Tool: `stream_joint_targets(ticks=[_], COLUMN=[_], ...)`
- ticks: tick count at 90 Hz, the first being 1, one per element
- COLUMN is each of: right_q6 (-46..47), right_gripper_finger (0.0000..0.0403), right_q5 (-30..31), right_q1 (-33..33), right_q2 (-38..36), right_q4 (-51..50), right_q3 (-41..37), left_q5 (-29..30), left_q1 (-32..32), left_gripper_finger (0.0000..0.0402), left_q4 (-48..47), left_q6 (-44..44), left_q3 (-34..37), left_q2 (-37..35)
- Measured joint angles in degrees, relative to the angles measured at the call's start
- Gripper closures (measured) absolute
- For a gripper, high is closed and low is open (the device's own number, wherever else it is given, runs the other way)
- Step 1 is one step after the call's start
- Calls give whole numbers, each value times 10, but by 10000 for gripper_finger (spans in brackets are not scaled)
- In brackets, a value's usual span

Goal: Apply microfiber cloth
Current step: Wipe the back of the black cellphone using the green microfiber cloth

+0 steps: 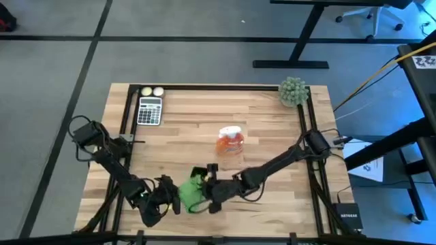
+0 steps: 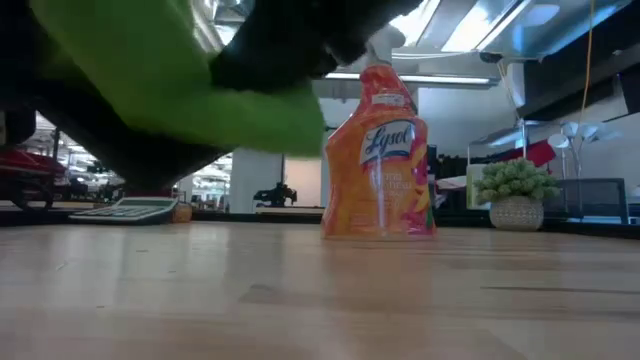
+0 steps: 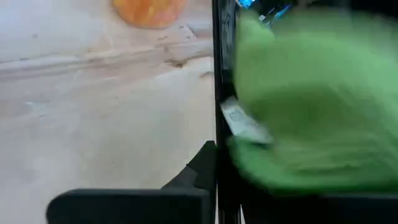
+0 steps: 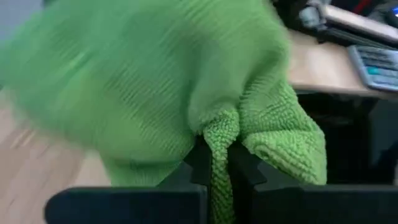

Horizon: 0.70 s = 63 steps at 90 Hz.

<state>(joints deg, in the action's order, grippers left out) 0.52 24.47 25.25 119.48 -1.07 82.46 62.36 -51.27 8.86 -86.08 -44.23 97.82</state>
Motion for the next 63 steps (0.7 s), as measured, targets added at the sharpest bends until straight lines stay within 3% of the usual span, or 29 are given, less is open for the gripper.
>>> stream_joint_targets(ticks=[18, 32, 47, 63], right_q6=[-99, -113, -122, -112], right_gripper_finger=[400, 400, 400, 400], right_q5=[122, 140, 242, 244], right_q1=[-18, -42, -50, -10], right_q2=[-33, -58, -82, -133], right_q4=[-9, -28, -78, -120], right_q3=[0, 0, -1, 0], left_q5=[12, 11, -5, 6], left_q1=[2, 1, -3, -2], left_gripper_finger=[384, 384, 384, 384], left_q4=[12, 10, 13, 10], left_q6=[11, 11, 25, 18], left_q3=[0, 0, -1, -1], left_q2=[-1, -1, -2, -2])
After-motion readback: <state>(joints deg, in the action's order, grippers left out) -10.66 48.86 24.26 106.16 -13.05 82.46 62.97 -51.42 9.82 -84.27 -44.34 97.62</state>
